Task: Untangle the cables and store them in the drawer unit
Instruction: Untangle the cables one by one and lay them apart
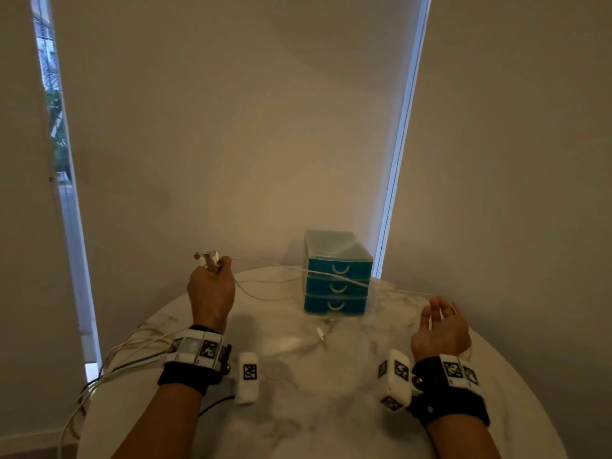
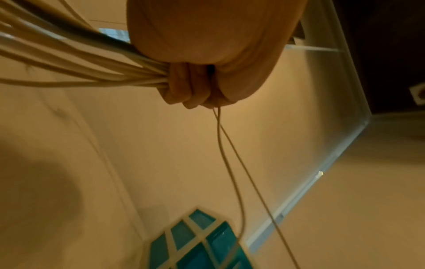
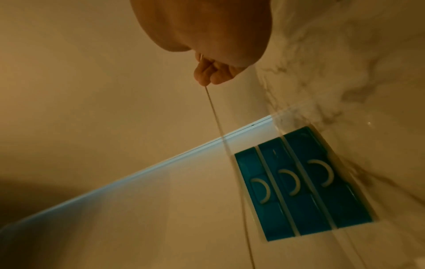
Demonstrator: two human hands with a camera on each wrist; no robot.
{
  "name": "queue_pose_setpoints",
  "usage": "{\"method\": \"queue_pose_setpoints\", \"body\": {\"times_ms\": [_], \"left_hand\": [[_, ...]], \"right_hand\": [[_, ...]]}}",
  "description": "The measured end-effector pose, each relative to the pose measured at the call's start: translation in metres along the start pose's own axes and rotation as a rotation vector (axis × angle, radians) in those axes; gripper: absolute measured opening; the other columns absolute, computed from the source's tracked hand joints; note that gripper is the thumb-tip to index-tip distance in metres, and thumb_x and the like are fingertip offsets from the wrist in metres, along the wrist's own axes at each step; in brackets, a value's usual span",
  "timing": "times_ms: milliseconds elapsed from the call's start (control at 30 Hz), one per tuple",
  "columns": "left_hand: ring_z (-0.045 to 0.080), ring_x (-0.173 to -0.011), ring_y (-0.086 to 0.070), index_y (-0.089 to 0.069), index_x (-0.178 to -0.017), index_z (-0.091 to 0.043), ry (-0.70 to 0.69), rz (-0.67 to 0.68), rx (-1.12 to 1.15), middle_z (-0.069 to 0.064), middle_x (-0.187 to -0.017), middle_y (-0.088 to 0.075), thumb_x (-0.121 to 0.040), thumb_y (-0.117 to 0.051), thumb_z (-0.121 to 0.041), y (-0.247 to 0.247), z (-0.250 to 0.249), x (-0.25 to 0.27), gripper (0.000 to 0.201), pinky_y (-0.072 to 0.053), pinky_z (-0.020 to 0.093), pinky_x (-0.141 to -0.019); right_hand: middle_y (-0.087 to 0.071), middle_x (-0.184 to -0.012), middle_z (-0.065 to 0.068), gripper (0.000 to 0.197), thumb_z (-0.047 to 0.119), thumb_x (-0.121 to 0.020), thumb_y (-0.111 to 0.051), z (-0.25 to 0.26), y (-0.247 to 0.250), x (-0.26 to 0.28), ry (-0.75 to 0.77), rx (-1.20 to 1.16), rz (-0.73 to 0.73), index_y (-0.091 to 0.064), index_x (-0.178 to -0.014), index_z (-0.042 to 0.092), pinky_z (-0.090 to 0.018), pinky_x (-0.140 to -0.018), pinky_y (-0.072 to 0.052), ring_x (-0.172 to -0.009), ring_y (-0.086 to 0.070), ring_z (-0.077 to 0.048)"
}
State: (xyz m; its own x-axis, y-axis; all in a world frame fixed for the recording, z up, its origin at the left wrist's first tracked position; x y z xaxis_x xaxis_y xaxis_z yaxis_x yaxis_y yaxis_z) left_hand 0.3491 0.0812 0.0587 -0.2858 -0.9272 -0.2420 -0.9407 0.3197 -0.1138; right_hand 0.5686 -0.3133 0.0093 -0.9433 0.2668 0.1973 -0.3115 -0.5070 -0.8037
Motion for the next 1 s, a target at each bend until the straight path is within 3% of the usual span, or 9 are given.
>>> {"method": "queue_pose_setpoints", "body": {"times_ms": [167,333,400,500,567,633,767,900,1000], "left_hand": [[0.016,-0.075,-0.057,-0.07,-0.095,-0.005,-0.068,0.011,0.06,0.002,-0.081,-0.066,-0.104,-0.065,-0.033,-0.009,0.001,0.001,0.03,-0.044,0.033,-0.076],[0.015,-0.069,-0.056,-0.071,-0.08,-0.014,-0.092,0.079,0.066,-0.001,-0.073,-0.065,-0.099,-0.072,-0.034,-0.008,-0.007,0.0,0.028,-0.045,0.034,-0.071],[0.017,-0.064,-0.052,-0.067,-0.07,-0.017,-0.044,0.198,0.071,-0.005,-0.063,-0.059,-0.092,-0.077,-0.035,-0.019,-0.006,0.005,0.03,-0.043,0.035,-0.067],[0.017,-0.059,-0.042,-0.058,-0.066,-0.018,-0.014,0.323,0.042,-0.004,-0.056,-0.047,-0.086,-0.075,-0.03,-0.032,-0.004,0.011,0.029,-0.035,0.035,-0.059],[0.018,-0.057,-0.04,-0.053,-0.064,-0.018,0.033,0.303,0.067,-0.002,-0.056,-0.044,-0.087,-0.07,-0.027,-0.031,0.001,0.007,0.03,-0.033,0.034,-0.057],[0.016,-0.051,-0.037,-0.051,-0.063,-0.02,0.079,0.25,0.124,-0.003,-0.053,-0.043,-0.09,-0.067,-0.025,-0.024,0.007,0.003,0.033,-0.03,0.032,-0.054],[0.014,-0.046,-0.038,-0.049,-0.066,-0.019,0.145,0.119,0.194,-0.005,-0.052,-0.046,-0.096,-0.063,-0.022,-0.017,0.016,-0.003,0.033,-0.031,0.029,-0.053],[0.022,-0.065,-0.049,-0.058,-0.074,-0.017,0.136,0.08,0.166,-0.002,-0.065,-0.055,-0.093,-0.062,-0.029,-0.018,0.02,-0.004,0.023,-0.039,0.037,-0.069],[0.02,-0.066,-0.052,-0.06,-0.08,-0.015,0.089,0.059,0.125,-0.003,-0.067,-0.058,-0.098,-0.06,-0.029,-0.016,0.021,-0.005,0.022,-0.043,0.038,-0.073]], "right_hand": [[-0.072,-0.112,-0.001,0.038,0.022,-0.109,-0.031,0.001,-0.041,0.027,0.169,0.048,0.003,-0.06,-0.132,0.015,-0.03,-0.081,-0.053,-0.098,-0.068,-0.017],[-0.061,-0.1,-0.009,0.036,0.033,-0.111,-0.032,0.014,-0.093,0.053,0.424,0.041,-0.05,-0.062,-0.108,0.012,-0.036,-0.082,-0.051,-0.09,-0.06,-0.02],[-0.065,-0.092,-0.01,0.028,0.021,-0.11,-0.037,-0.005,-0.148,0.078,0.351,0.157,0.277,-0.063,-0.107,0.01,-0.037,-0.077,-0.053,-0.079,-0.063,-0.021],[-0.072,-0.13,-0.012,0.041,0.035,-0.108,-0.058,-0.085,-0.212,0.16,0.099,1.001,1.092,-0.068,-0.132,0.002,-0.043,-0.106,-0.056,-0.115,-0.071,-0.026],[-0.062,-0.15,-0.008,0.066,0.056,-0.102,-0.06,-0.11,-0.216,0.172,0.249,1.365,1.237,-0.063,-0.144,0.005,-0.044,-0.118,-0.045,-0.136,-0.06,-0.027],[-0.067,-0.145,-0.003,0.051,0.049,-0.105,-0.06,-0.094,-0.217,0.164,0.383,1.2,1.113,-0.068,-0.14,0.013,-0.037,-0.117,-0.046,-0.135,-0.061,-0.02],[-0.078,-0.113,0.0,0.03,0.04,-0.107,-0.061,-0.077,-0.161,0.129,0.093,0.865,0.912,-0.072,-0.117,0.014,-0.032,-0.095,-0.06,-0.116,-0.072,-0.02],[-0.079,-0.116,0.0,0.074,0.081,-0.084,-0.065,-0.115,-0.101,0.165,-0.186,1.196,1.199,-0.059,-0.128,0.021,-0.046,-0.1,-0.06,-0.112,-0.074,-0.019],[-0.078,-0.117,-0.017,0.071,0.072,-0.089,-0.066,-0.137,-0.069,0.199,-0.51,1.086,1.339,-0.042,-0.138,0.027,-0.05,-0.093,-0.063,-0.109,-0.076,-0.036]]}}
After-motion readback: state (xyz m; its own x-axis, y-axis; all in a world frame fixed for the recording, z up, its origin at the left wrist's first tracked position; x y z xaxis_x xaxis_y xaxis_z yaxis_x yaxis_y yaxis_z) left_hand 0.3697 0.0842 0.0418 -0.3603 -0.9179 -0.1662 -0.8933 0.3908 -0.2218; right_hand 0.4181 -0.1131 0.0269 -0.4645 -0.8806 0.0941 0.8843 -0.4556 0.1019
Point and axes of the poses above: each hand's wrist, its own x-axis away from the middle knuckle, its own y-axis out of the back of the hand, z = x × y, the point moved 7 cm from there along -x, towards the middle knuckle
